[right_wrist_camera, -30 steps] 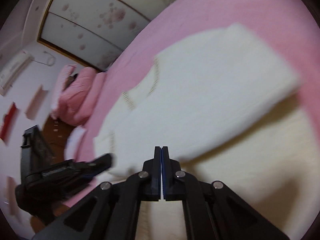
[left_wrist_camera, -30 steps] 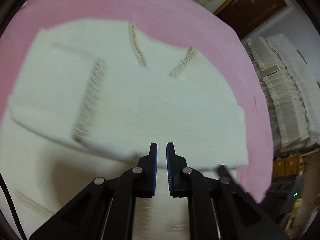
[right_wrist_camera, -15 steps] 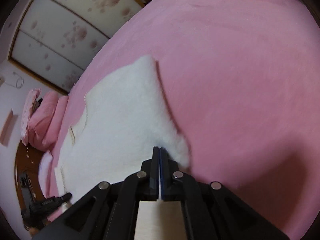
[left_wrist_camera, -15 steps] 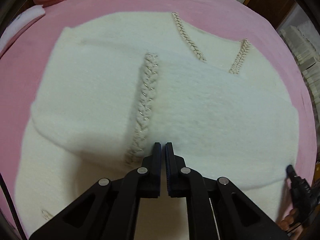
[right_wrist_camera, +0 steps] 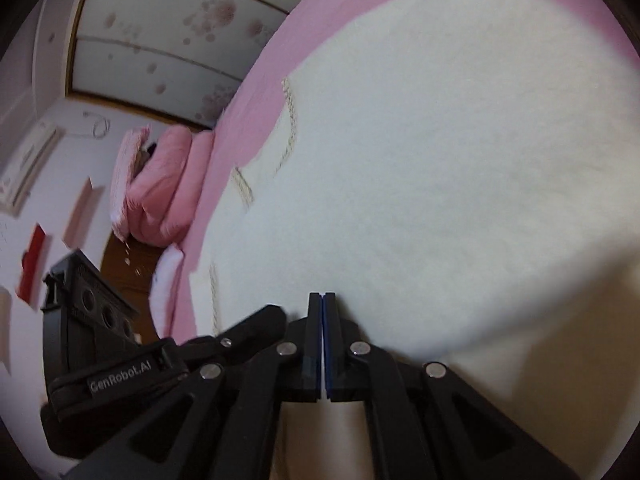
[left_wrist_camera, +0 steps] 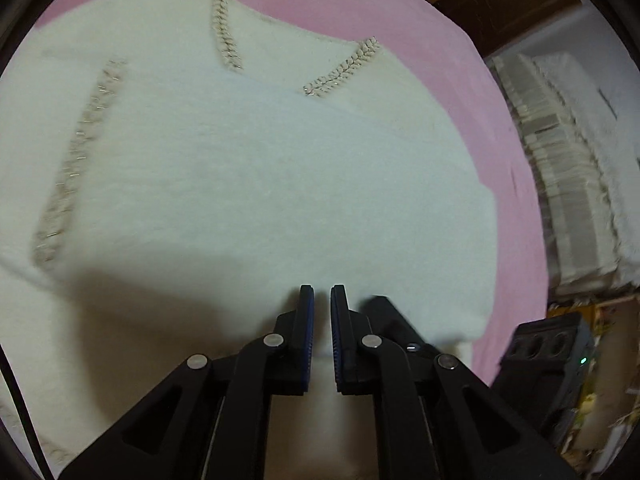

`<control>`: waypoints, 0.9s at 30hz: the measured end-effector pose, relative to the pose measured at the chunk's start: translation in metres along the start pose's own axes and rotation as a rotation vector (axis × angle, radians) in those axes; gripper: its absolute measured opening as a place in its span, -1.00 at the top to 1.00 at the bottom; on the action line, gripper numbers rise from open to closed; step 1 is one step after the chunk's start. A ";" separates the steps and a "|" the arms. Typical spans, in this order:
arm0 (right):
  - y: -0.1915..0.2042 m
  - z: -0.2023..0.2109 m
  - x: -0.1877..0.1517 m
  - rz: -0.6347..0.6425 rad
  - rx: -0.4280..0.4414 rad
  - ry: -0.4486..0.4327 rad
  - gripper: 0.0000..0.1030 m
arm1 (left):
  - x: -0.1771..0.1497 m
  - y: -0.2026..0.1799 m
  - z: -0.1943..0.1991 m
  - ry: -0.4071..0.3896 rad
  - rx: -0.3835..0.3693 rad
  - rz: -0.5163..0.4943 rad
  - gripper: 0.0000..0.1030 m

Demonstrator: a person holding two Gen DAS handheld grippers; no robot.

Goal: Fold large clothes

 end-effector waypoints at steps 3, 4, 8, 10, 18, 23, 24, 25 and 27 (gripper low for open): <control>-0.002 -0.013 0.029 -0.024 0.022 -0.014 1.00 | 0.031 0.001 -0.016 -0.053 -0.052 0.078 0.91; 0.000 -0.017 0.040 0.002 0.010 -0.017 1.00 | 0.042 0.001 -0.019 -0.075 -0.062 0.098 0.91; -0.002 -0.027 0.088 0.121 -0.044 -0.011 1.00 | 0.085 0.007 -0.030 -0.152 0.008 0.077 0.91; -0.006 -0.021 0.109 0.146 -0.055 -0.021 1.00 | 0.098 0.018 -0.031 -0.171 0.044 0.059 0.92; -0.065 0.076 0.143 0.183 -0.449 -0.255 1.00 | 0.105 0.079 0.008 -0.223 0.162 0.082 0.96; -0.053 0.079 0.110 0.233 -0.541 -0.195 1.00 | 0.084 0.086 0.033 -0.210 0.234 0.004 0.96; -0.051 0.078 0.105 0.221 -0.543 -0.190 1.00 | 0.078 0.083 0.034 -0.203 0.254 -0.008 0.96; -0.051 0.082 0.097 0.202 -0.540 -0.184 1.00 | 0.069 0.082 0.039 -0.195 0.262 -0.016 0.96; -0.055 0.091 0.080 0.175 -0.533 -0.157 1.00 | 0.048 0.079 0.039 -0.153 0.272 -0.046 0.96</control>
Point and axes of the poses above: each gripper's, at about its wrist camera, not at the fingertips, and z roughly against the way its jaws point, y to its left, x to its top, the point moved 4 cm from there along -z, roughly the way its jaws point, and after that the axes turned 3 degrees about -x, right-handed, at the moved point
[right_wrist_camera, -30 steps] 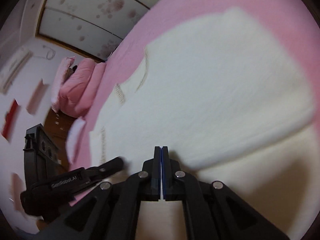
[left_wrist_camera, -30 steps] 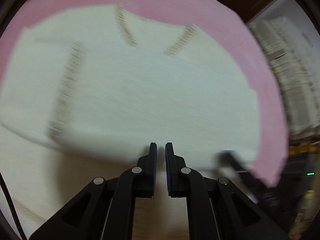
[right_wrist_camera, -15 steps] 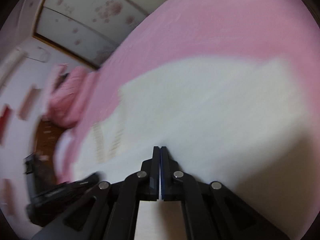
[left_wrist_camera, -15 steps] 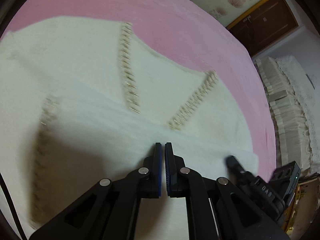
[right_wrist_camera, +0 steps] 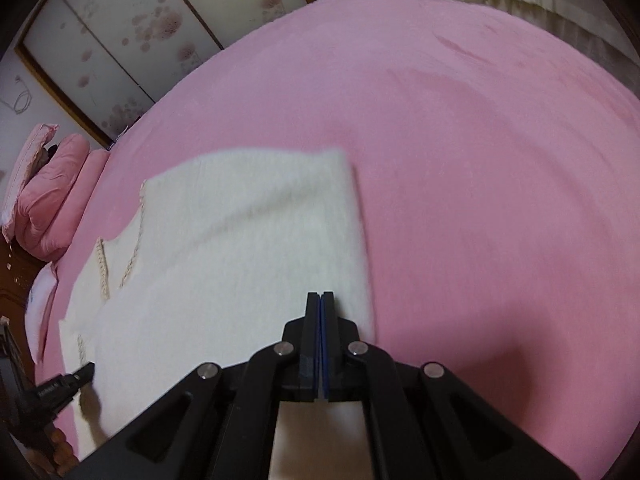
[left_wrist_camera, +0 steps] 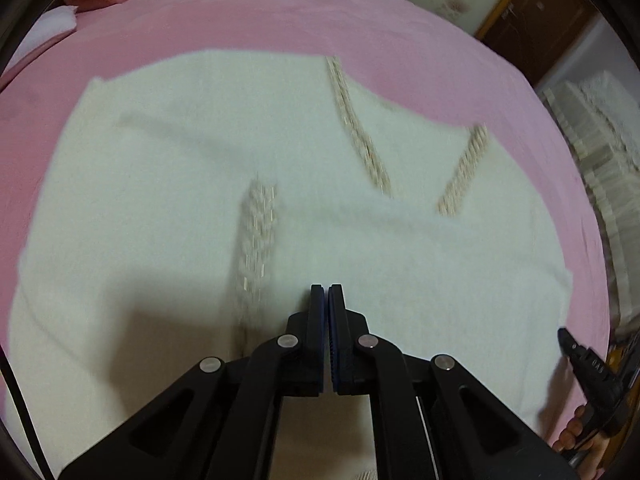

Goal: Fold large clothes

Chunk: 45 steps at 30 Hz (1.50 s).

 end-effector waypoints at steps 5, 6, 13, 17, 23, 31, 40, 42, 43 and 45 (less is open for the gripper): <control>-0.003 0.021 -0.029 0.079 -0.040 0.039 1.00 | -0.039 0.009 0.021 0.035 0.018 -0.055 0.96; -0.001 0.024 -0.034 0.105 -0.056 0.059 1.00 | -0.042 0.009 0.027 0.028 0.024 -0.057 0.96; 0.030 0.050 -0.069 0.109 -0.036 0.207 0.95 | -0.054 -0.009 0.049 0.125 0.118 -0.095 0.34; 0.054 0.063 -0.095 0.113 -0.011 0.259 0.83 | -0.070 -0.024 0.063 0.164 0.148 -0.197 -0.18; 0.089 0.094 -0.129 0.129 -0.010 0.250 -0.37 | -0.082 -0.028 0.093 0.186 0.157 -0.258 -0.66; 0.120 0.138 -0.154 0.066 -0.040 0.162 -0.38 | -0.104 -0.001 0.132 0.209 0.163 -0.306 -0.67; 0.128 0.157 -0.195 -0.027 -0.056 0.083 -0.49 | -0.135 0.035 0.169 0.114 0.100 -0.290 -0.67; 0.122 0.161 -0.210 -0.088 0.013 0.096 -0.49 | -0.144 0.048 0.169 0.125 0.102 -0.250 -0.67; 0.119 0.163 -0.218 -0.111 0.036 0.106 -0.49 | -0.151 0.055 0.171 0.125 0.104 -0.231 -0.67; 0.111 0.171 -0.233 -0.136 0.047 0.125 -0.49 | -0.162 0.069 0.174 0.134 0.111 -0.203 -0.67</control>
Point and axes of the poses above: each gripper's, at about its wrist camera, not at the fingertips, and z roughly against the way its jaws point, y to its left, x to its top, the point moved 4 cm from there along -z, roughly the way its jaws point, and after that the axes turned 3 degrees about -x, right-handed, at the moved point
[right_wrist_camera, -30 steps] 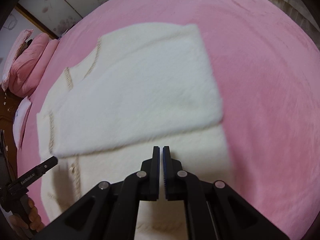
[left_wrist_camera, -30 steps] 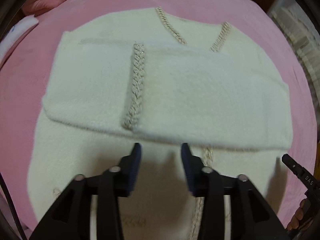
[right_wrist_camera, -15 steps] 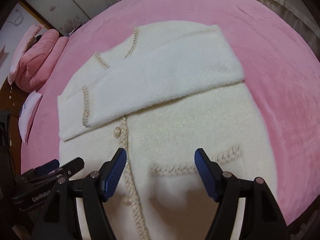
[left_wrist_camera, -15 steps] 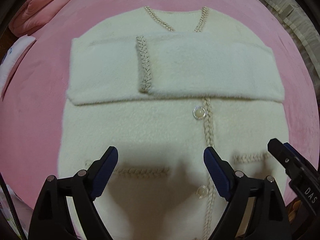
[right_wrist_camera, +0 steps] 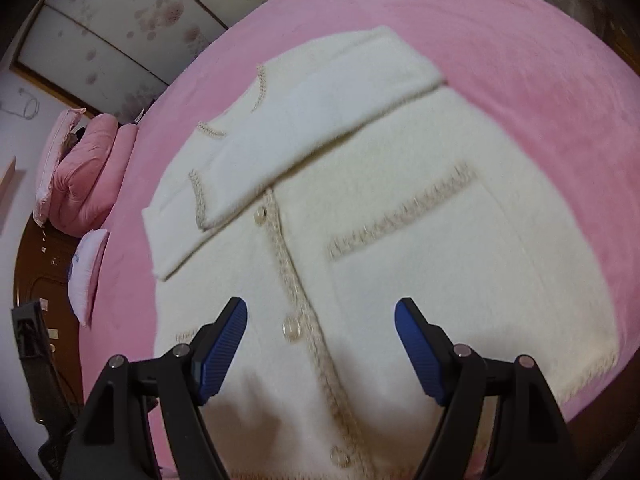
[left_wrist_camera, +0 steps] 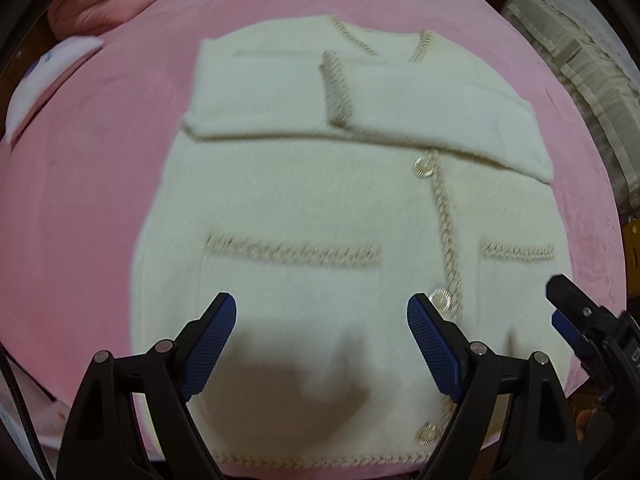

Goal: Fold large clothes
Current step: 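Move both tools to the braided hem corners and grasp them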

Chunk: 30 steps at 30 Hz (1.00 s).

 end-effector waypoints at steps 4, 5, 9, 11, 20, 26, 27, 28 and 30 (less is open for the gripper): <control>-0.021 0.024 -0.027 -0.021 -0.007 0.003 -0.49 | -0.031 0.019 0.012 0.023 -0.001 0.031 -0.67; -0.029 0.032 -0.034 -0.032 -0.019 -0.004 -0.49 | -0.037 0.024 0.018 0.016 0.018 0.025 -0.67; -0.057 0.053 -0.052 -0.105 -0.028 0.006 -0.49 | -0.064 0.040 0.042 -0.002 0.072 0.027 -0.68; -0.075 0.064 -0.061 -0.143 -0.034 0.003 -0.49 | -0.081 0.049 0.052 0.002 0.074 0.049 -0.69; -0.151 0.077 -0.095 -0.235 -0.110 0.022 -0.49 | -0.172 0.117 0.041 0.095 -0.056 0.364 -0.77; -0.186 0.050 -0.092 -0.238 -0.118 0.029 -0.49 | -0.196 0.158 0.017 0.111 -0.058 0.549 -0.78; -0.189 0.046 -0.089 -0.249 -0.106 0.006 -0.49 | -0.194 0.160 0.014 0.104 -0.057 0.548 -0.78; -0.192 0.042 -0.084 -0.266 -0.082 -0.023 -0.49 | -0.193 0.161 0.009 0.095 -0.057 0.544 -0.78; -0.197 0.033 -0.076 -0.302 -0.025 -0.062 -0.49 | -0.188 0.164 0.000 0.076 -0.053 0.530 -0.78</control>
Point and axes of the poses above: each gripper's, at about its wrist camera, not at the fingertips, and z roughly against the way its jaws point, y to its left, x to its top, the point moved 4 cm from there along -z, roughly the way its jaws point, and after that the axes turned 3 degrees about -x, right-handed, at the moved point
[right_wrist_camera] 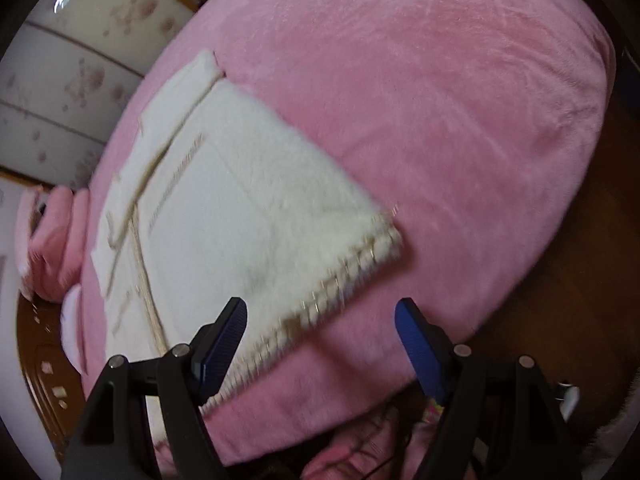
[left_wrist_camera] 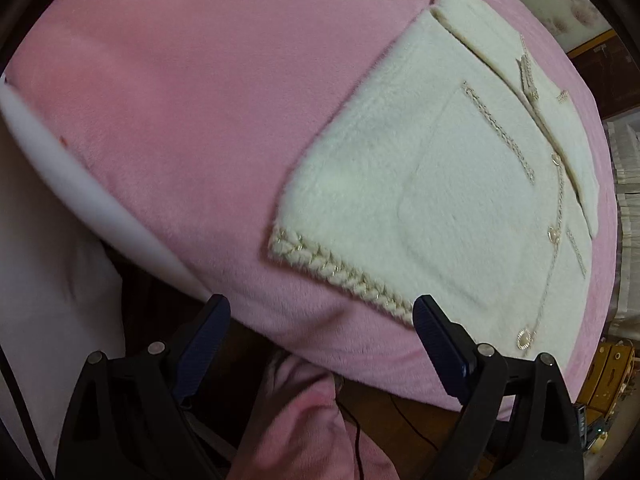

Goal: Fold large clothes
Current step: 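Move both tools to the braided hem corners and grasp them, then lift the hem with both tools and fold it over onto the collar, then release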

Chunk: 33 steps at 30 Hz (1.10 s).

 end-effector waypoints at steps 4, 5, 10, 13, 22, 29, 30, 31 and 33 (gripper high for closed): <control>-0.002 -0.022 0.013 -0.043 0.050 -0.012 -0.49 | 0.009 -0.004 -0.017 -0.060 0.014 -0.038 -0.78; -0.004 -0.026 0.016 -0.064 0.060 -0.029 -0.49 | 0.012 -0.005 -0.023 -0.068 0.009 -0.036 -0.78; 0.003 -0.031 0.021 -0.055 0.036 -0.058 -0.48 | 0.022 -0.002 -0.045 -0.082 0.008 -0.009 -0.78; 0.008 -0.033 0.019 0.017 0.001 -0.058 -0.32 | 0.026 -0.003 -0.050 -0.108 0.024 -0.018 -0.77; 0.020 -0.026 0.026 0.069 0.096 -0.003 0.67 | 0.029 -0.017 -0.039 -0.149 0.047 0.025 0.30; 0.048 -0.011 0.036 0.026 0.234 -0.012 0.71 | 0.036 -0.059 -0.025 -0.143 -0.117 0.063 0.47; 0.051 -0.008 0.039 0.010 0.257 -0.016 0.72 | 0.039 -0.063 -0.021 -0.156 -0.131 0.081 0.49; 0.055 -0.005 0.041 -0.001 0.278 -0.022 0.73 | 0.042 -0.068 -0.017 -0.167 -0.146 0.096 0.52; 0.067 0.002 0.048 -0.001 0.306 -0.037 0.74 | 0.050 -0.080 -0.005 -0.202 -0.180 0.118 0.58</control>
Point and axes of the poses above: each gripper's, at about its wrist camera, not at the fingertips, and z roughly against the way its jaws point, y to its left, x to its top, the point moved 4 cm from there along -z, roughly the way its jaws point, and after that the axes turned 3 degrees about -x, right-handed, at the moved point
